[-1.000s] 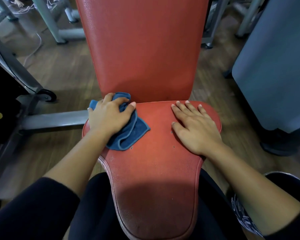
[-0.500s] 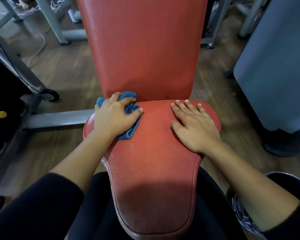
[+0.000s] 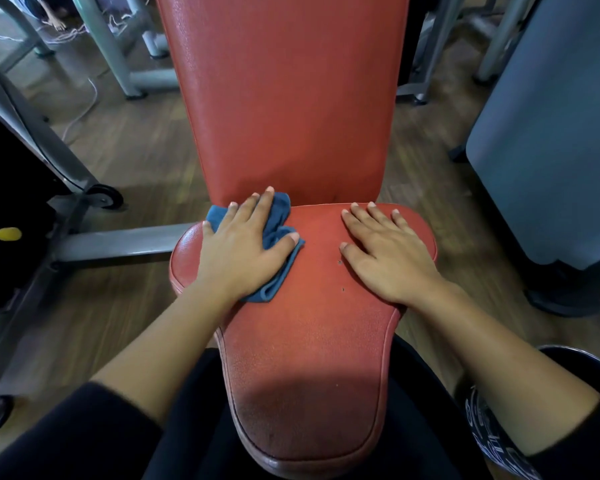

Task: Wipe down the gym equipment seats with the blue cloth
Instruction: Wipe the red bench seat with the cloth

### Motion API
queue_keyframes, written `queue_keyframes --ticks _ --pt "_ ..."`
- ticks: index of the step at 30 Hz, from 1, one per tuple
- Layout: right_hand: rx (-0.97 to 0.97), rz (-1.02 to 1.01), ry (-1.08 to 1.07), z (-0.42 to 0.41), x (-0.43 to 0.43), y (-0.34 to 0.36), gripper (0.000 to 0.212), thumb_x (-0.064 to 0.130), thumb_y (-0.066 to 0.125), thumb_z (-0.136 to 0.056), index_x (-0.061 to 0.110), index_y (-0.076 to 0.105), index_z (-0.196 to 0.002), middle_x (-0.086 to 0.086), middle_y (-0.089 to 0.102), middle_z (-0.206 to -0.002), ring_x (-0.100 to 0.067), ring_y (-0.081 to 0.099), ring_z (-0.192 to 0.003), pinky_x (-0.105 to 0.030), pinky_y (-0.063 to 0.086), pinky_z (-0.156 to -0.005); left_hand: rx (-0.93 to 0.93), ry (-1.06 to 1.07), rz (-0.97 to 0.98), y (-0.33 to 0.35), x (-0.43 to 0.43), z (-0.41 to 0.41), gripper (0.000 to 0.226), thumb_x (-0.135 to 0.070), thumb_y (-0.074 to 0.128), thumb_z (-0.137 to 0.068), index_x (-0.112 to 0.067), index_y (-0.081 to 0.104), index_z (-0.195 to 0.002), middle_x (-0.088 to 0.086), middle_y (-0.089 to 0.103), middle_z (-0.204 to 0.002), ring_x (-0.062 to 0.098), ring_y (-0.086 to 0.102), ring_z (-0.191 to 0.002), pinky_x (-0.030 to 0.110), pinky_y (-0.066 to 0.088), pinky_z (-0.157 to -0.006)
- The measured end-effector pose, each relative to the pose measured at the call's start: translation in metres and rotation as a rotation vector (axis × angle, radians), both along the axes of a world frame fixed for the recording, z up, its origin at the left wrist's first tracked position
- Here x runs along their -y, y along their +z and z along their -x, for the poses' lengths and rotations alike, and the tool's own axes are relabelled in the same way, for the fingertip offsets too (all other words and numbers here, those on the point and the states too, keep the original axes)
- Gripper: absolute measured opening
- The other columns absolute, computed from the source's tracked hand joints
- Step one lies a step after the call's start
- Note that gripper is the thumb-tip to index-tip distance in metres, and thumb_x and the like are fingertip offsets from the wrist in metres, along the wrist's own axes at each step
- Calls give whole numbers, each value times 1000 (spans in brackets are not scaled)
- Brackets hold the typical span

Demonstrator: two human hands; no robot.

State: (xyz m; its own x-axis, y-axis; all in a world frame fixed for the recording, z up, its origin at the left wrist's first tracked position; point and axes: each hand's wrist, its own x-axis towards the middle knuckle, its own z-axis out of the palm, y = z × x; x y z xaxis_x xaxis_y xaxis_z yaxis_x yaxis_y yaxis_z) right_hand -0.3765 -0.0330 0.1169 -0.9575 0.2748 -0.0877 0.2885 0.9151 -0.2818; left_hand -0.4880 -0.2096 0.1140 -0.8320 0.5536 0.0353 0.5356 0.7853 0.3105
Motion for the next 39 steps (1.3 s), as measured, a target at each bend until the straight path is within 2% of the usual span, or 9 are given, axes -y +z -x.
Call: queue_keyframes --ticks 3,7,11,16,21,25,28,35,39 --pt "-8 13 -5 -2 -2 0 58 41 29 -100 22 16 -153 4 9 -161 -12 1 -148 -37 -4 -120 -22 31 25 -1 -16 4 68 -65 36 -86 -31 33 -145 -7 30 -153 19 27 -141 57 23 -110" --pt "-33 29 -28 -14 -5 -2 57 40 30 -99 24 17 -153 3 9 -161 -11 1 -148 -35 -5 -120 -52 -119 -43 9 -7 -36 76 -67 19 -77 -32 43 -140 -7 34 -151 18 33 -137 52 23 -111" --pt "-61 7 -25 -19 -4 -4 66 44 16 -90 24 16 -153 4 11 -160 -11 3 -148 -33 -5 -118 -53 -241 -90 13 11 -60 68 -64 24 -80 -36 43 -139 -8 35 -150 15 33 -138 55 27 -108" --pt "-20 -23 -40 -13 -7 -6 57 37 27 -100 21 13 -153 3 7 -161 -11 2 -148 -32 -5 -119 54 -64 27 8 -9 -8 67 -68 38 -79 -48 29 -142 -7 20 -157 24 14 -145 56 16 -113" --pt "-29 -11 -42 -11 -6 -5 58 35 30 -99 21 14 -153 3 8 -161 -11 2 -148 -32 -5 -119 14 -15 -9 4 -35 3 67 -58 37 -73 -41 43 -138 -2 33 -151 23 29 -139 46 24 -113" --pt "-28 -12 -44 -8 -6 -5 59 32 31 -98 19 14 -153 2 8 -161 -11 2 -148 -33 -5 -119 20 -197 -89 12 -28 -34 64 -55 39 -74 -38 48 -136 -2 35 -151 17 32 -138 37 28 -109" --pt "-28 3 -35 -7 -7 -5 59 31 31 -98 19 13 -153 2 7 -161 -10 1 -147 -32 -6 -118 35 -270 -127 14 -4 -45 68 -62 28 -73 -42 45 -136 -9 35 -150 11 33 -136 29 28 -108" --pt "-52 26 -38 -6 -8 -5 59 29 31 -98 18 15 -153 3 9 -160 -8 1 -147 -29 -7 -118 6 14 -76 13 3 11 58 -51 42 -80 -37 49 -135 -2 40 -148 21 35 -134 33 26 -110" --pt "-132 103 -106 -9 -8 -3 63 31 31 -92 14 23 -152 -1 17 -159 -10 7 -147 -29 -5 -117 -14 -2 -39 8 -21 7 63 -51 35 -76 -36 48 -136 1 37 -149 24 35 -135 36 26 -109"
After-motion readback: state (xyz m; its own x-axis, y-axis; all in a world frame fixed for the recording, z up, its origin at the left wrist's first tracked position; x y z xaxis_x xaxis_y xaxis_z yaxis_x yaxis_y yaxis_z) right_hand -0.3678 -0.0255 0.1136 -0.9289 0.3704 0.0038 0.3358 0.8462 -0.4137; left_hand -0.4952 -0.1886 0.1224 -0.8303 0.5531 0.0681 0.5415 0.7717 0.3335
